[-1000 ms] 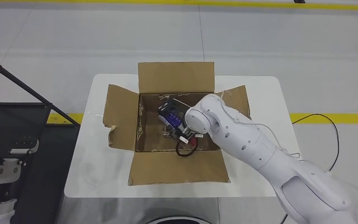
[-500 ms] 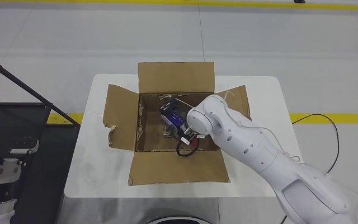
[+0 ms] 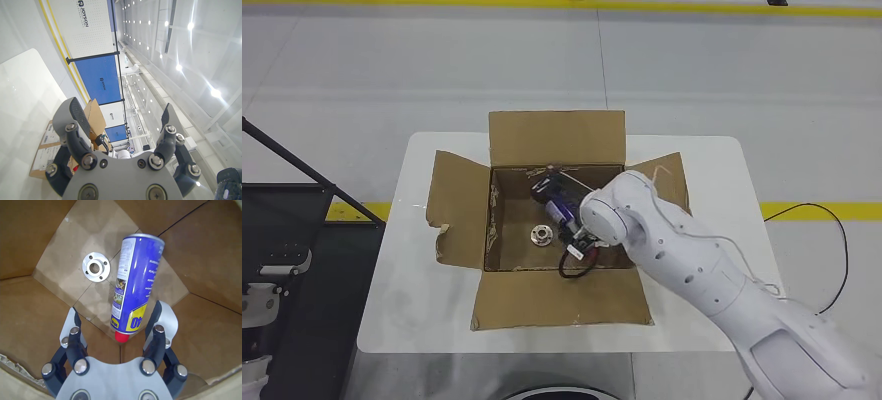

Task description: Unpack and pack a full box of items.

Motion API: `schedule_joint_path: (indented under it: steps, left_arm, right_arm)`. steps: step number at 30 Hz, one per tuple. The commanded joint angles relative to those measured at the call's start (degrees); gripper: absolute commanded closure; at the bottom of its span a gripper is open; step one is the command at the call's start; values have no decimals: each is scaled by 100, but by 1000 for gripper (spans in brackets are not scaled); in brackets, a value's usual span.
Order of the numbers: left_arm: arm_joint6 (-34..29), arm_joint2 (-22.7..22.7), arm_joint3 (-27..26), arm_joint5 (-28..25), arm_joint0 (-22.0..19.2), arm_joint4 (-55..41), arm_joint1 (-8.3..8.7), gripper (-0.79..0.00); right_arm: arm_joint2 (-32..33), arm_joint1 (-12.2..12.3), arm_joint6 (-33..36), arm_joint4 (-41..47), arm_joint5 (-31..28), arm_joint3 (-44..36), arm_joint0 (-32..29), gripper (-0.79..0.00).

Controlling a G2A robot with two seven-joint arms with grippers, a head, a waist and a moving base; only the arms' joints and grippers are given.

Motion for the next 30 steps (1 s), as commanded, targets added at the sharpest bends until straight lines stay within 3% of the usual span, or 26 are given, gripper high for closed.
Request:
schedule_joint_path:
  steps: [1, 7, 15, 30]
  left_arm:
    - [0, 0, 0, 0, 0, 0, 0, -785]
    - [0, 0, 0, 0, 0, 0, 0, -785]
    - [0, 0, 0, 0, 0, 0, 0, -785]
    - [0, 0, 0, 0, 0, 0, 0, -785]
  right_arm:
    - [179, 54, -4, -73, 53, -232, -59, -785]
    - [1196, 414, 126, -503, 165, -1609, -667, -785]
    - [3039, 888, 203, -1183, 251, -3774, -2280, -785]
    - [5733, 1200, -731, -1526, -33, -5418, -4904, -785]
